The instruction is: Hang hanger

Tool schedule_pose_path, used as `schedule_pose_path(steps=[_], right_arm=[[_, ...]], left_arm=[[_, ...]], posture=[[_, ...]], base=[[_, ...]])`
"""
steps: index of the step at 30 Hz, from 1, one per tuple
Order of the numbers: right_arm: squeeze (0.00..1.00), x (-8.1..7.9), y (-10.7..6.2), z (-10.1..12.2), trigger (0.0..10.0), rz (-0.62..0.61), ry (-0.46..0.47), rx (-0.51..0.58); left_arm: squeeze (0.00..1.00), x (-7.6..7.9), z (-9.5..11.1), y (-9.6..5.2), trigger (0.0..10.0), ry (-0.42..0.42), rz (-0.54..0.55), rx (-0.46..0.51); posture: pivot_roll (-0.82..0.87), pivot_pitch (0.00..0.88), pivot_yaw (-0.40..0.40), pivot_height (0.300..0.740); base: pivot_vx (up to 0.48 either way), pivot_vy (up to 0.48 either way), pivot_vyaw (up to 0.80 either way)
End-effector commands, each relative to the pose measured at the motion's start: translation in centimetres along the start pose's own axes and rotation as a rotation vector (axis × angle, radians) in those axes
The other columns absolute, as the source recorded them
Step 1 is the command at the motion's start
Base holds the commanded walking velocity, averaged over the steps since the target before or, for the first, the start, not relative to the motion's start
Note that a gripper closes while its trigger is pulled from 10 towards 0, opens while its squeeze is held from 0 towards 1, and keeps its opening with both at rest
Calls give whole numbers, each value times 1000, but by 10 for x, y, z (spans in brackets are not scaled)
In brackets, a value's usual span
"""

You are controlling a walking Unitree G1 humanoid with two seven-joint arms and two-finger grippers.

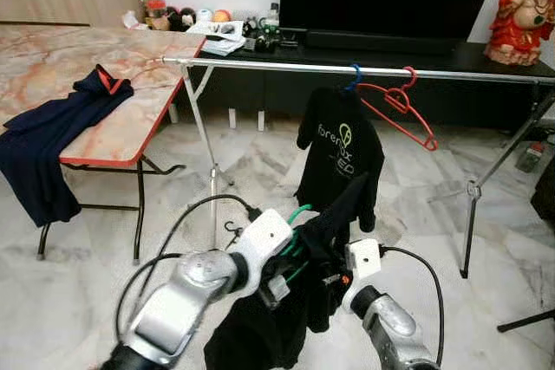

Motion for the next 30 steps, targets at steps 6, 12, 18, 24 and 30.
schedule_pose_path(steps=[6,12,18,24,30], right_arm=[[0,19,-10,2,0,-85,-21,-17],[0,19,-10,1,0,-88,-35,-31],[0,19,-10,0,0,-89,-39,-42],[0,19,-10,-6,0,-100,-46,-76],[0,14,-11,-18,0,-97,-21,-101]], left_arm=[[0,-10,-37,-28,10000,107,-19,-160],[0,-7,-72,-47,10000,245,-104,-325],[0,-17,-81,-43,10000,268,9,-402],[0,-34,-80,-37,10000,209,219,-408],[0,-45,-37,-23,10000,-111,325,-98]], posture=[[159,13,-33,740],[159,8,-35,740],[155,4,-37,740],[157,7,-40,740],[161,11,-33,740]], base=[[0,0,0],[0,0,0],[0,0,0],[0,0,0],[0,0,0]])
Point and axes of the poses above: a point about 5 cm out from each wrist's last joint towards the gripper, its own y axis pointing out of the wrist towards the gripper, its own z axis along the axis of the wrist's last joint, x = y × z, the point moved 2 cm from there along y, pointing out of the wrist towards the gripper, and after that the axes turned 15 degrees about y, right-handed, at the moved point
